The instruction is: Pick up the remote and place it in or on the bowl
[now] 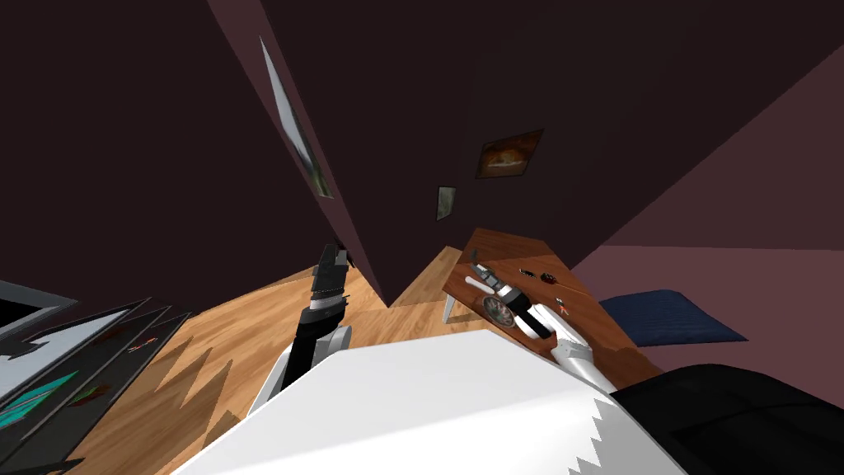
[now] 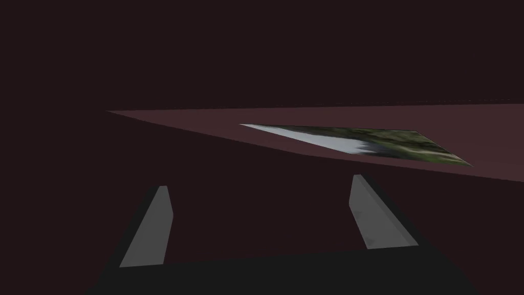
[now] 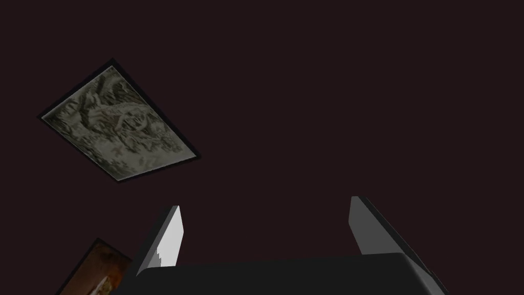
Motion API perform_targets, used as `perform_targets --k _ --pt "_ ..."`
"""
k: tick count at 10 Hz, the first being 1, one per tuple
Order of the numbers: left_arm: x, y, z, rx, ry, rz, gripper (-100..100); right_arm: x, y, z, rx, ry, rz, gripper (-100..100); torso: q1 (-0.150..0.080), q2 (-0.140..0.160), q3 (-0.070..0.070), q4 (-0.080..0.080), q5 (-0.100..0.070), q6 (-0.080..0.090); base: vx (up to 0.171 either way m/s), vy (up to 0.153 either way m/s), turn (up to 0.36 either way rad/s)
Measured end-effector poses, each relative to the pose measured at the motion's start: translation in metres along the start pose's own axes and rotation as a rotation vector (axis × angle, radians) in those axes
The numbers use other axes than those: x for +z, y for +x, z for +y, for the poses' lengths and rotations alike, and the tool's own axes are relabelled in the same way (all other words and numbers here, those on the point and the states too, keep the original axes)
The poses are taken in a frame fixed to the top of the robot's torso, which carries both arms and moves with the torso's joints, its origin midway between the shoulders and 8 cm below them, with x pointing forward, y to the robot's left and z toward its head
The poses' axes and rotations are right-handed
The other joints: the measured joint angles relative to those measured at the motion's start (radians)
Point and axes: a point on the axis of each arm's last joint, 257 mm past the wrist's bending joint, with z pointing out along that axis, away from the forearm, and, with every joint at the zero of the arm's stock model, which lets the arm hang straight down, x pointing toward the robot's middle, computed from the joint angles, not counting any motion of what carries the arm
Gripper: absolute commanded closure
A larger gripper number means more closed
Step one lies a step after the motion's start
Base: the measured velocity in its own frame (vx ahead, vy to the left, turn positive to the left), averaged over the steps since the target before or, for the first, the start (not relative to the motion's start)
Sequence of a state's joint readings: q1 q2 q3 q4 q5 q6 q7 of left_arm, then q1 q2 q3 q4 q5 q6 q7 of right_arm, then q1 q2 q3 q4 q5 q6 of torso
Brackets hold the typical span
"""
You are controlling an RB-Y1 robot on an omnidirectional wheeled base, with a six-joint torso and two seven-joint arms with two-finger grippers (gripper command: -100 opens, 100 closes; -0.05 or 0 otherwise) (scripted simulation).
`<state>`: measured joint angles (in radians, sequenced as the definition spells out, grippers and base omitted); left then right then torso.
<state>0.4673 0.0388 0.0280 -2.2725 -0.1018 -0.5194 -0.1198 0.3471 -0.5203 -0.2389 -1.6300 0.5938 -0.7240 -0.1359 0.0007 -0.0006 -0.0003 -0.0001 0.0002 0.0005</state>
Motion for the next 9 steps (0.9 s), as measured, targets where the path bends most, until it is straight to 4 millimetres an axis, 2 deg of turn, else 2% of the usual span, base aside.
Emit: perform_targets --k 2,4,6,9 --pt "0.000 0.000 0.000 0.000 0.000 0.000 0 -0.004 0.008 -0.017 -0.052 0.029 0.058 -100 0.000 0.000 0.000 0.000 0.000 0.000 0.018 0.022 0.178" --pt "0.000 0.000 0.000 0.000 0.000 0.000 0 -0.019 0.024 -0.037 -0.100 0.064 0.124 -100 0.000 0.000 0.000 0.000 0.000 0.000 0.026 0.019 0.173" --pt "0.000 0.000 0.000 0.000 0.000 0.000 0 -0.025 0.034 -0.059 -0.153 0.094 0.191 -100 0.000 -0.001 -0.001 0.000 0.000 0.000 0.033 0.018 0.167" --pt "0.000 0.000 0.000 0.000 0.000 0.000 0 -0.049 0.051 -0.089 -0.221 0.141 0.293 -100 -0.001 -0.001 0.000 0.000 0.000 0.001 0.037 0.008 0.162"
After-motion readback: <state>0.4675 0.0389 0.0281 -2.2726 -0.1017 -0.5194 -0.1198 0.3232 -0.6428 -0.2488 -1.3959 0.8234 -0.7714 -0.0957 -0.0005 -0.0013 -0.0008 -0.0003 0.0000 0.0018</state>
